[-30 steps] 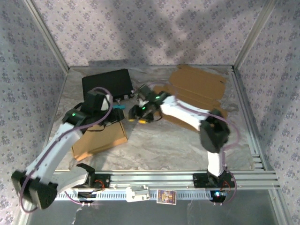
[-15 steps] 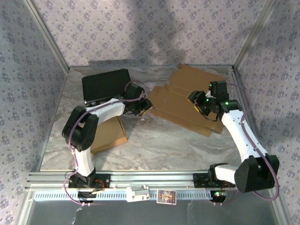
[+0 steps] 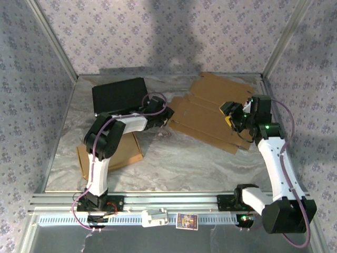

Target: Fold the paper box

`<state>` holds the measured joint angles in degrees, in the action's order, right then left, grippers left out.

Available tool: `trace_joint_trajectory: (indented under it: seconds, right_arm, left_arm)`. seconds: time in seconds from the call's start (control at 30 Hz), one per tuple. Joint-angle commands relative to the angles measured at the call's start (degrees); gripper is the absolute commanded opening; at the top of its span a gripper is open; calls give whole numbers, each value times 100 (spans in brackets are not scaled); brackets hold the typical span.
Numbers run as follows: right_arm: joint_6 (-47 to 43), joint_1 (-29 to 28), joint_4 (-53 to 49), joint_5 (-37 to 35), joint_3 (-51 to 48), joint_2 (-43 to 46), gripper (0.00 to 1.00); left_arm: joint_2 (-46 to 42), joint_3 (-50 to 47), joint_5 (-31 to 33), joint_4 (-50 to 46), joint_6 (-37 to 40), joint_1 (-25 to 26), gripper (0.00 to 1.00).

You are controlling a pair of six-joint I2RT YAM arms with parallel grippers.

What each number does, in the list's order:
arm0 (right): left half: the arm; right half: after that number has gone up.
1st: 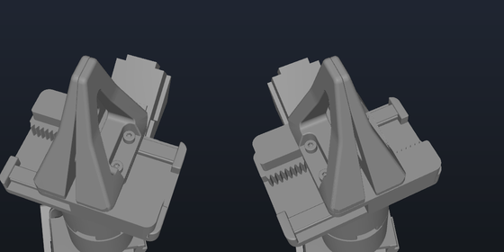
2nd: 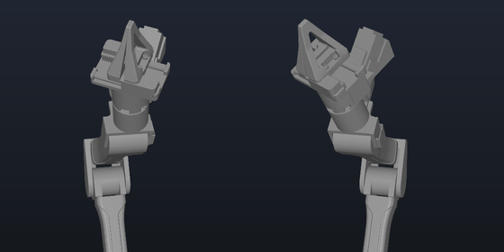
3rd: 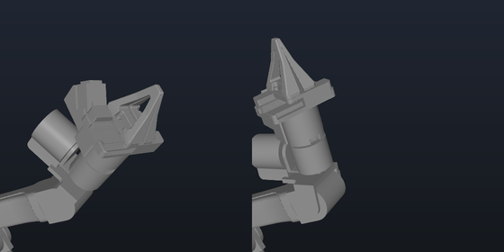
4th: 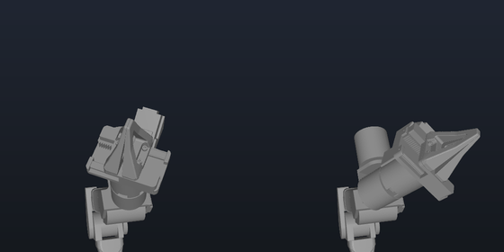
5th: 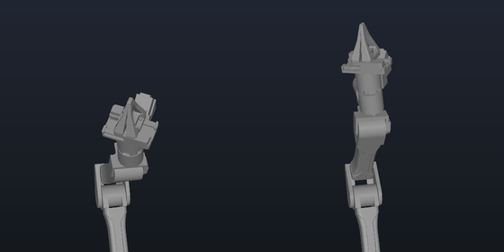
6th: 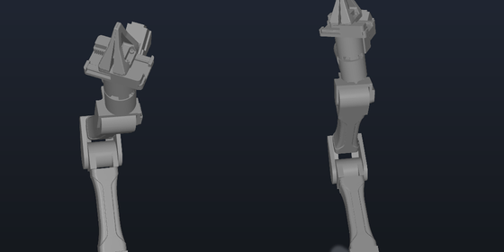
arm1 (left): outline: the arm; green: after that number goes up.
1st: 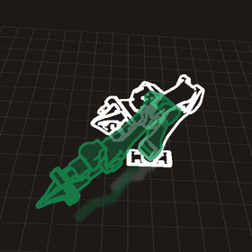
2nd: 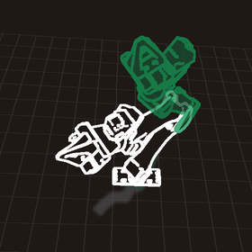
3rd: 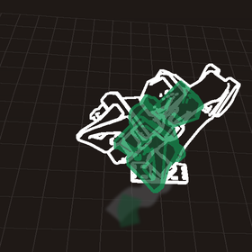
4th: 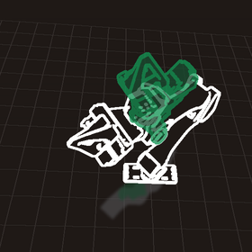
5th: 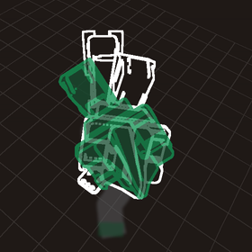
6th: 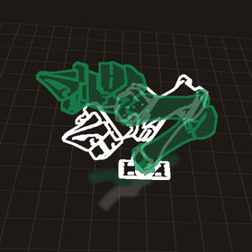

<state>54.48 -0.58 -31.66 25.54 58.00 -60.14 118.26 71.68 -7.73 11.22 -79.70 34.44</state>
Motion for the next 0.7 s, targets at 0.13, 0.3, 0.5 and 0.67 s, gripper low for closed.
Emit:
trace_joint_trajectory:
  seconds: [0.13,0.3,0.5,0.67]
  right_arm:
    - [8,51,-183,212,1,20,59]
    - [-51,48,-496,61,-6,78,59]
    - [714,-46,-145,-279,-715,623,60]
    - [1806,-432,436,-1020,-1523,1247,61]
  left_arm:
    - [300,-58,136,703,-302,93,30]
    - [283,-74,289,818,-432,107,12]
    - [15,-32,517,921,-716,170,0]
    - [-303,-90,836,947,-1120,293,0]
